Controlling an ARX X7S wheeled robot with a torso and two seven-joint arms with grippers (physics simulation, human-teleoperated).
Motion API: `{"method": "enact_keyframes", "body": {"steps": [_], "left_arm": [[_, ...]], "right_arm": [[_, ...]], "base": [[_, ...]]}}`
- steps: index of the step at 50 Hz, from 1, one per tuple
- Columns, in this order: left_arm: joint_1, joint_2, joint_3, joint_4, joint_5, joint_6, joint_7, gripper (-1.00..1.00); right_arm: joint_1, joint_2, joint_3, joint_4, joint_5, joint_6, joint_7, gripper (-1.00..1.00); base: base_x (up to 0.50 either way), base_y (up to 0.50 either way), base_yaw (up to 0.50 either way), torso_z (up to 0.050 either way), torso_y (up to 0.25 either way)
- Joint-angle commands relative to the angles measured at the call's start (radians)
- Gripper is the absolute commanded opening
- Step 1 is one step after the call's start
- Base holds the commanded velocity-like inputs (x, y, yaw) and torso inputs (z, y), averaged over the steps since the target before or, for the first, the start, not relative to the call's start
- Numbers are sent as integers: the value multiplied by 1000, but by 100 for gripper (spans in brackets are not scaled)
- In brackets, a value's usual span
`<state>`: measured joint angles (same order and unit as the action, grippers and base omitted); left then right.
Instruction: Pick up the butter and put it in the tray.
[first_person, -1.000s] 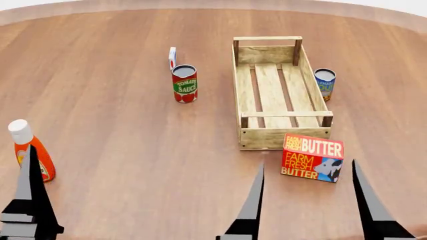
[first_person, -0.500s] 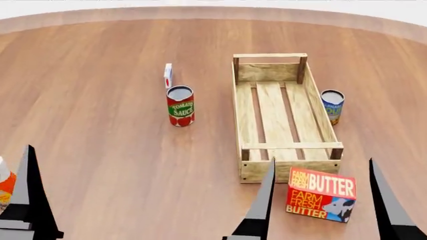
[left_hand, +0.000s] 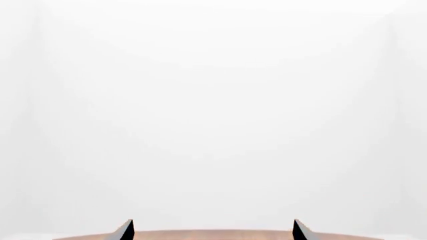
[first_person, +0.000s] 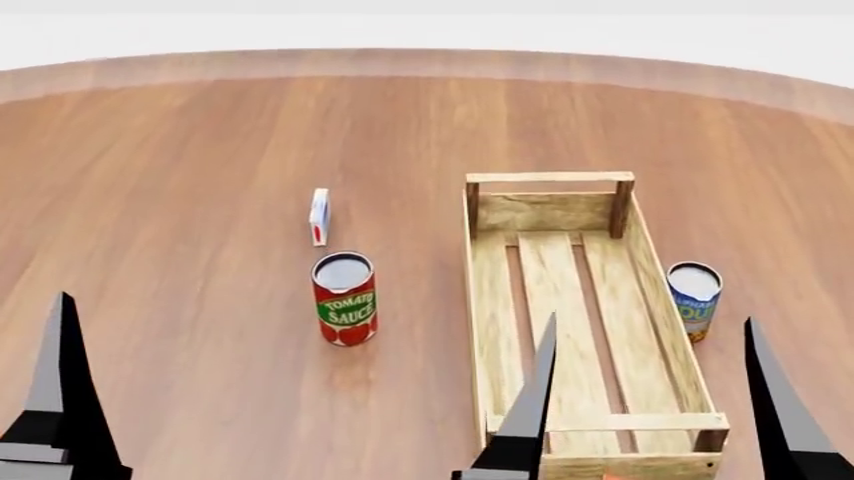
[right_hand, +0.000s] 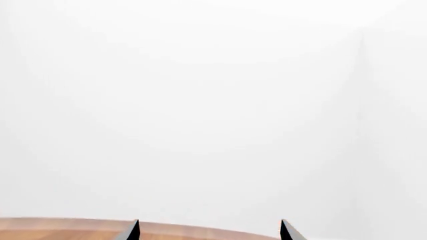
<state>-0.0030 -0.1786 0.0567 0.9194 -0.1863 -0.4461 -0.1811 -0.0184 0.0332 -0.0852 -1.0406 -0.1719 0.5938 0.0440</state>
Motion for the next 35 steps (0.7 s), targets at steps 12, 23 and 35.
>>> {"method": "enact_keyframes", "body": {"steps": [12, 23, 35], "left_arm": [[1, -15, -4, -10, -37, 7, -12, 100], [6, -20, 3, -18, -42, 19, -21, 100], [8, -27, 5, -16, -55, 18, -31, 100]], "right_arm": [[-1, 25, 0, 11, 39, 5, 41, 100], [-20, 35, 12, 29, 73, -48, 68, 100], [-36, 42, 39, 45, 131, -68, 96, 100]], "base": [[500, 0, 0, 0, 0], [435, 30, 0, 0, 1], [0, -333, 0, 0, 1]]}}
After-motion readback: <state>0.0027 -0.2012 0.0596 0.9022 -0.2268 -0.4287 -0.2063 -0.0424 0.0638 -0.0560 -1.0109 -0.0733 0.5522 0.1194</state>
